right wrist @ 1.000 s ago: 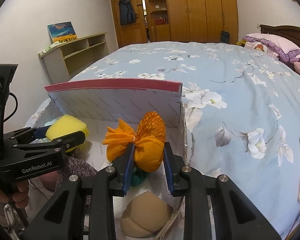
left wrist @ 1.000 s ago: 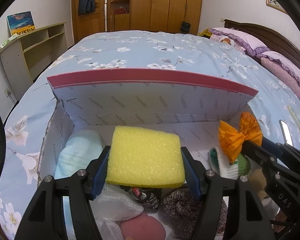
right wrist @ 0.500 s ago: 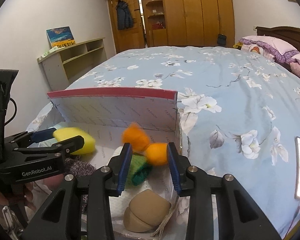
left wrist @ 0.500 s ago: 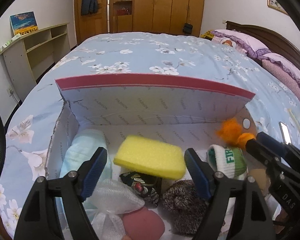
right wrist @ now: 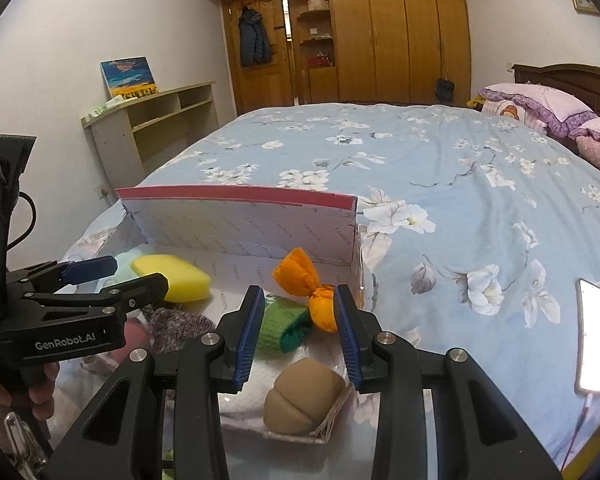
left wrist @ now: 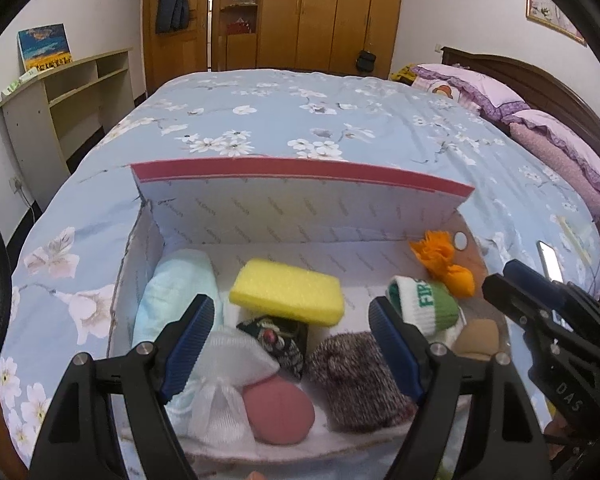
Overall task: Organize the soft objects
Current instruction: 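Open both tools to drop the sponge and orange ball into the box, then withdraw both tools and lower them onto the FIRST sock and green ribbon bow, then grasp the green-white FIRST sock with the left tool while the right tool grasps the green ribbon bow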
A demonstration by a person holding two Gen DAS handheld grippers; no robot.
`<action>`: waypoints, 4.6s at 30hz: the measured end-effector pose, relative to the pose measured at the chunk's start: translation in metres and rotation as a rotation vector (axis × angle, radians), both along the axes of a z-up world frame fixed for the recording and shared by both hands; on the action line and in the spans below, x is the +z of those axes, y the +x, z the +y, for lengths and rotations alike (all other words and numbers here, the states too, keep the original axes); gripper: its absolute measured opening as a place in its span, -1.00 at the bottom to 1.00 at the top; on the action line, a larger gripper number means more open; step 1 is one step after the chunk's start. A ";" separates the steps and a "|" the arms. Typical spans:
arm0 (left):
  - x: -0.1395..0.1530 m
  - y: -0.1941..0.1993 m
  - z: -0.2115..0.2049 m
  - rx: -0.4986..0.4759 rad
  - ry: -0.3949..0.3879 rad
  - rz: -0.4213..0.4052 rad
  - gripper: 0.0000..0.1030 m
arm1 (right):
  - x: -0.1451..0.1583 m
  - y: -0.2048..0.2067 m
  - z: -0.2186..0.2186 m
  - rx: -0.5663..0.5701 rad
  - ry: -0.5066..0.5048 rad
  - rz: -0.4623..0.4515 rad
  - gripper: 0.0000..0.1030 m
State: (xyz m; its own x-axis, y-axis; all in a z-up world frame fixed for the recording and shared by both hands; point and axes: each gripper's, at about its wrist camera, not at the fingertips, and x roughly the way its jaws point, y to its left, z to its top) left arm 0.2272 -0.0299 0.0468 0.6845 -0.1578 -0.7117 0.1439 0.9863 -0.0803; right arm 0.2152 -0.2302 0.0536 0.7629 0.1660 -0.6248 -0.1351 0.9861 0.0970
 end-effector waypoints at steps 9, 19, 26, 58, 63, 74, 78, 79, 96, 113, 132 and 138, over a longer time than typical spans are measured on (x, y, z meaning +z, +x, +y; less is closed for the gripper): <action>0.011 -0.033 0.003 -0.013 0.004 -0.005 0.61 | 0.004 -0.026 0.006 0.010 0.002 0.018 -0.28; 0.016 -0.071 0.004 -0.028 0.008 -0.010 0.61 | 0.009 -0.056 0.015 0.033 0.001 0.018 -0.28; 0.014 -0.090 0.008 -0.028 -0.008 0.007 0.61 | 0.009 -0.080 0.020 0.041 0.004 0.026 -0.28; -0.042 -0.170 -0.004 -0.090 -0.031 0.196 0.60 | 0.001 -0.138 0.020 0.045 -0.010 0.065 -0.29; -0.049 -0.171 -0.004 -0.092 -0.053 0.220 0.53 | -0.003 -0.140 0.018 0.040 -0.005 0.073 -0.28; -0.057 -0.175 -0.012 -0.152 -0.080 0.242 0.00 | -0.011 -0.138 0.015 0.032 0.013 0.098 -0.28; -0.054 -0.177 -0.011 -0.154 -0.085 0.231 -0.10 | -0.014 -0.137 0.015 0.031 0.017 0.109 -0.28; -0.053 -0.177 -0.009 -0.151 -0.092 0.230 -0.11 | -0.015 -0.137 0.015 0.032 0.018 0.112 -0.28; -0.038 -0.163 0.046 0.054 -0.031 0.126 -0.12 | -0.037 -0.125 0.034 0.086 0.020 0.186 -0.28; -0.056 -0.157 0.054 0.065 -0.045 0.147 -0.12 | -0.070 -0.099 0.065 0.148 -0.014 0.263 -0.26; -0.052 -0.159 0.053 0.058 -0.054 0.130 -0.12 | -0.072 -0.104 0.062 0.145 0.026 0.233 -0.75; -0.045 -0.163 0.051 0.047 -0.065 0.123 -0.12 | -0.061 -0.111 0.060 0.158 0.049 0.206 -0.83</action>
State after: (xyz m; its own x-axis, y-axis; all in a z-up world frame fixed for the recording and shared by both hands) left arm 0.0647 0.0215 0.0017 0.6006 -0.1760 -0.7800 0.0828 0.9839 -0.1582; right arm 0.1040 -0.1704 -0.0071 0.5824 0.3068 -0.7528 -0.2593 0.9478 0.1857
